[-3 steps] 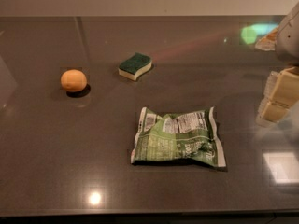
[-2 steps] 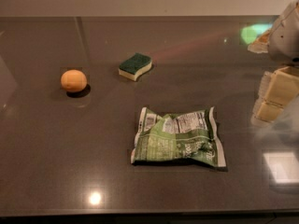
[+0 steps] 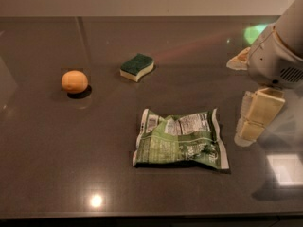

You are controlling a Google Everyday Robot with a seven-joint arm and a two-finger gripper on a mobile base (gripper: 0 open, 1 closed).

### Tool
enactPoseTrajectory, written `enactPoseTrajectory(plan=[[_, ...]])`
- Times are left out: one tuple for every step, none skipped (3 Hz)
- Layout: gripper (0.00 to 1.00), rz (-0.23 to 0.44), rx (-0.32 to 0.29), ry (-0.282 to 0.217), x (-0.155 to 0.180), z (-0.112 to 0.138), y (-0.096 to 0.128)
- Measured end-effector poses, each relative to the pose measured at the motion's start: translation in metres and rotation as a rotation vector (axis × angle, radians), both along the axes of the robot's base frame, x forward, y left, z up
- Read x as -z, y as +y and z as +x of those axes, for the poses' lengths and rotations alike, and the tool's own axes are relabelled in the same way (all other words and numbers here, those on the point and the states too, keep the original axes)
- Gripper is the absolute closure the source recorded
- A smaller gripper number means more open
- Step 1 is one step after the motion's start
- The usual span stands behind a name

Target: Move green jalapeno chip bag near orange

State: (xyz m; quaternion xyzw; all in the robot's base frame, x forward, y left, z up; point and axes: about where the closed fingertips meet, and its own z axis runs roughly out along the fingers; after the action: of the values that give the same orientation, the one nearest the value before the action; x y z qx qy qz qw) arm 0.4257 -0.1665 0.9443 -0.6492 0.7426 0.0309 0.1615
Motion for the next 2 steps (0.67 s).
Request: enactPoseTrajectory(plan=[[0.00, 0.016, -0.065, 0.007, 0.018, -0.015, 0.025], [0.00, 0.023, -0.104, 0.016, 0.030, -0.024, 0.039]])
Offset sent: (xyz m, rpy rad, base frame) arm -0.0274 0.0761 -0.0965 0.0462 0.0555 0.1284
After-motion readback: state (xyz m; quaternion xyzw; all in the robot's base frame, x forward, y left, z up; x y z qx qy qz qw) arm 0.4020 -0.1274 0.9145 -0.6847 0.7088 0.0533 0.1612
